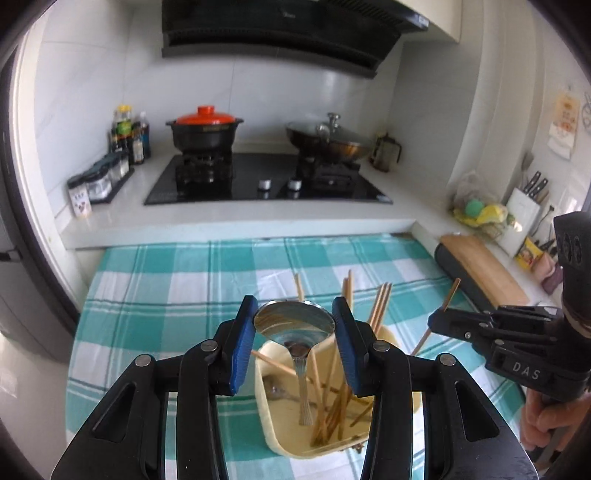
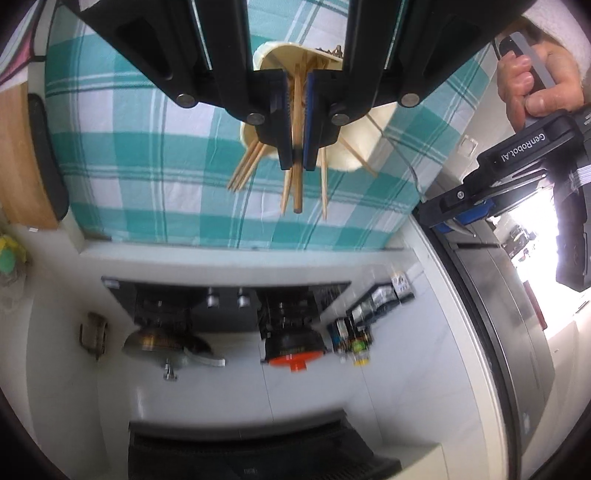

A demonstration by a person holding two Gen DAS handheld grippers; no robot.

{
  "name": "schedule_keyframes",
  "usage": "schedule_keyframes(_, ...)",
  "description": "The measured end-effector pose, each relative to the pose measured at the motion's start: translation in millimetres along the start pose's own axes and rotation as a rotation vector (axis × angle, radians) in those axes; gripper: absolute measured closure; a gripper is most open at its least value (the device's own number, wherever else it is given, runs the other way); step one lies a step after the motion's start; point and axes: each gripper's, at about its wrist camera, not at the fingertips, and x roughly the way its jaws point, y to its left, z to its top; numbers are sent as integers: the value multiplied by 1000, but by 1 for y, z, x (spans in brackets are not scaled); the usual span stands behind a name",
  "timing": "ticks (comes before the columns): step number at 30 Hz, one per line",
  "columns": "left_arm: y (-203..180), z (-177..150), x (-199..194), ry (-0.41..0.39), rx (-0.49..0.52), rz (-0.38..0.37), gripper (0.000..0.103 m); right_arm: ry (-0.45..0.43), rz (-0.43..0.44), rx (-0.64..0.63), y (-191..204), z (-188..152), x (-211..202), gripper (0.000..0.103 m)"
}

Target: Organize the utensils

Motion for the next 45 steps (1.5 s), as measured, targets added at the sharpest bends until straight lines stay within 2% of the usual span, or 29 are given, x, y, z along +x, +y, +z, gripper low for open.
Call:
schedule_keyframes(4,6,-15,24,70,-19,9,59,45,-51,-13,-5,-9,32,93)
schedule_keyframes(5,8,-19,22,67,-28,2,55,45,-48,-7,-7,-11,34,87)
schedule_keyframes(6,9,-21,16,58,-32,-1,45,36,-48,1,-9,-12,32,70)
schedule_keyframes(7,10,-24,8,45,-29,2,39,11,-55,3,-10,-13,26,60)
schedule_keyframes(8,9,-26,-1,26,-20,14,28,-26,-68,-2,-10,-14,18,45)
schedule_keyframes(9,8,-30,-14,2,-5,33,18,-65,-87,-11,-10,-17,6,45)
schedule_keyframes(11,4,-37,-40,-48,26,78,6,-121,-124,-30,-5,-20,-16,43)
schedule_keyframes(12,2,-42,-53,-72,37,100,2,-151,-134,-44,-3,-26,-30,38)
schedule_keyframes(15,-11,-65,-94,-141,42,173,1,-256,-201,-100,13,-48,-72,23)
schedule_keyframes(17,-21,-82,-117,-175,29,188,0,-335,-252,-141,26,-68,-101,21)
schedule_keyframes(21,-41,-112,-147,-164,21,201,0,-448,-321,-165,47,-110,-150,16)
schedule_keyframes(25,-58,-130,-171,-173,15,297,0,-495,-371,-159,62,-146,-181,13)
schedule_keyframes(28,-71,-138,-185,-179,39,324,0,-485,-297,-129,63,-164,-196,12)
schedule_keyframes(32,-87,-152,-205,-229,71,390,0,-459,-231,-71,61,-184,-209,12)
schedule_keyframes(40,-95,-165,-219,-201,44,349,0,-405,-199,-13,60,-210,-224,12)
schedule_keyframes(45,-99,-167,-231,-220,52,352,0,-392,-197,-16,65,-215,-230,12)
